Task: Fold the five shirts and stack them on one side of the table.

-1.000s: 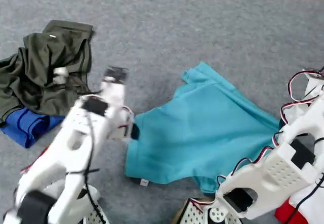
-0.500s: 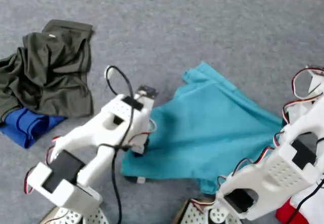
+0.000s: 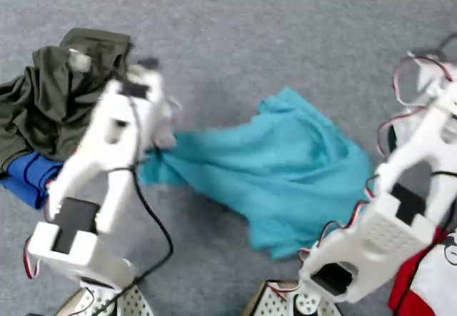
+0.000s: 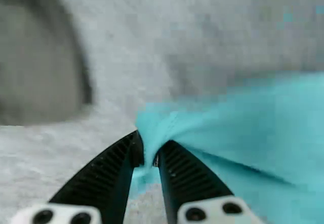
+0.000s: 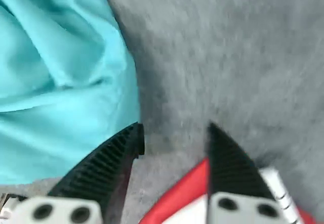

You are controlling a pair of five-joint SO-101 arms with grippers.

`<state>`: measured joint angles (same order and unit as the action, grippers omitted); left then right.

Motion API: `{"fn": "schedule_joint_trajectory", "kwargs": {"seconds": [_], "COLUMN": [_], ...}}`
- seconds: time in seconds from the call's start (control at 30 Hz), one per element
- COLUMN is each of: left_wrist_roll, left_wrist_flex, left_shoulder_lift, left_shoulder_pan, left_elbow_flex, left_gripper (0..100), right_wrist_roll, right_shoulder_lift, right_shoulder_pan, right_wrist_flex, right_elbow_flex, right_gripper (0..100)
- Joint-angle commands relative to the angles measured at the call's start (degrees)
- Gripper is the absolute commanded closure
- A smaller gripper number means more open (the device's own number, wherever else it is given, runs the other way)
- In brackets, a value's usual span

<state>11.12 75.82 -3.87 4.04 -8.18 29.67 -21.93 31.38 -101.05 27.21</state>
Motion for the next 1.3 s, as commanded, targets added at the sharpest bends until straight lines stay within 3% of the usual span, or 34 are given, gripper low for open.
{"fn": "schedule_joint_trajectory", "kwargs": {"seconds": [0.0,0.17,0.4,0.6,0.77,0.9,1.17,1.27], "left_wrist_roll": [2.6,2.8,4.8,4.7,4.7,4.7,4.7,4.4], "left_wrist_flex": [4.3,6.9,4.0,-1.4,-3.7,-3.4,-2.9,-0.6], "left_shoulder_lift": [0.2,0.1,0.0,0.0,0.1,0.1,0.4,0.4], "left_shoulder_pan": [-6.6,-12.1,-18.1,-19.9,-19.9,-19.9,-19.9,-20.0], "left_elbow_flex": [12.6,18.6,18.6,13.0,7.7,7.2,6.9,6.9], "left_gripper": [98,98,98,98,98,98,98,98], "right_wrist_roll": [0.6,0.7,6.0,15.2,16.1,16.0,15.9,13.9], "right_shoulder_lift": [2.0,9.1,25.0,42.9,51.9,50.4,34.5,25.9], "right_shoulder_pan": [-5.5,-11.9,-26.0,-37.5,-46.6,-52.1,-52.4,-52.4], "right_wrist_flex": [-1.2,-1.2,-1.1,-1.1,-1.0,3.4,24.8,28.7], "right_elbow_flex": [3.0,-4.3,-28.5,-49.3,-61.4,-67.0,-70.5,-67.5], "right_gripper": [75.2,75.3,75.3,75.3,75.3,75.3,75.4,82.2]}}
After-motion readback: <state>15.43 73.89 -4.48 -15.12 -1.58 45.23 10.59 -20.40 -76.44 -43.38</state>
